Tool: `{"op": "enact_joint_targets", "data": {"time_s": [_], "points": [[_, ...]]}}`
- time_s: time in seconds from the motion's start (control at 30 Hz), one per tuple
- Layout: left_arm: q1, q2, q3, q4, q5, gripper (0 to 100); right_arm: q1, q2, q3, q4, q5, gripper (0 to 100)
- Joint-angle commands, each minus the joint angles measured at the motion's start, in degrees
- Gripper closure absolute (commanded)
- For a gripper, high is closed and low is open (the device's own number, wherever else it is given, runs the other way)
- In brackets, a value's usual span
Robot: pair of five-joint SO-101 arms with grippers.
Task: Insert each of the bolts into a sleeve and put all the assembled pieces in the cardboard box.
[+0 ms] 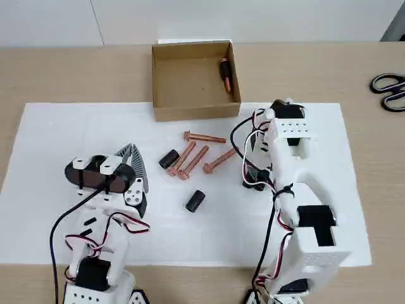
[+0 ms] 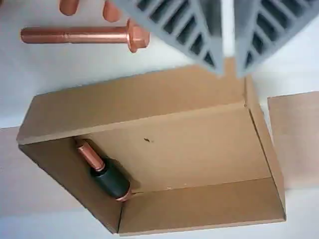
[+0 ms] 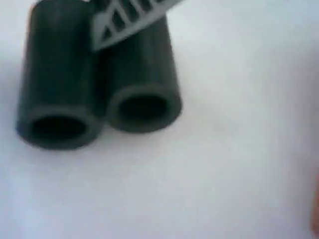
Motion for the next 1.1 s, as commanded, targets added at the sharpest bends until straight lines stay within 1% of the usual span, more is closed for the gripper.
{"op": "enact_joint_targets", "data": {"time_s": [0.0, 0.63, 0.7, 0.77, 0.8, 0.87, 1.07], "points": [[0.00, -0.70, -0.31, -1.49, 0.26, 99, 0.75, 0.57, 0.00, -1.54, -0.09, 83.4], [0.00, -0.70, -0.48, -1.49, 0.26, 99, 1.19, 0.66, 0.18, -2.33, 0.00, 83.8], [0.00, -0.70, -0.48, -1.49, 0.26, 99, 1.19, 0.66, 0.18, -2.24, 0.00, 88.7], [0.00, -0.70, -0.48, -1.49, 0.26, 99, 1.27, 0.66, 0.18, -2.24, 0.00, 97.6], [0.00, -0.70, -0.48, -1.49, 0.26, 99, 1.54, 0.66, 0.18, -2.33, 0.00, 99.8], [0.00, -0.70, -0.48, -1.49, 0.26, 99, 2.24, 0.66, 0.18, -2.24, 0.00, 98.0], [0.00, -0.70, -0.48, -1.49, 0.26, 99, 6.46, 0.31, 0.18, -1.63, 0.00, 99.5]]}}
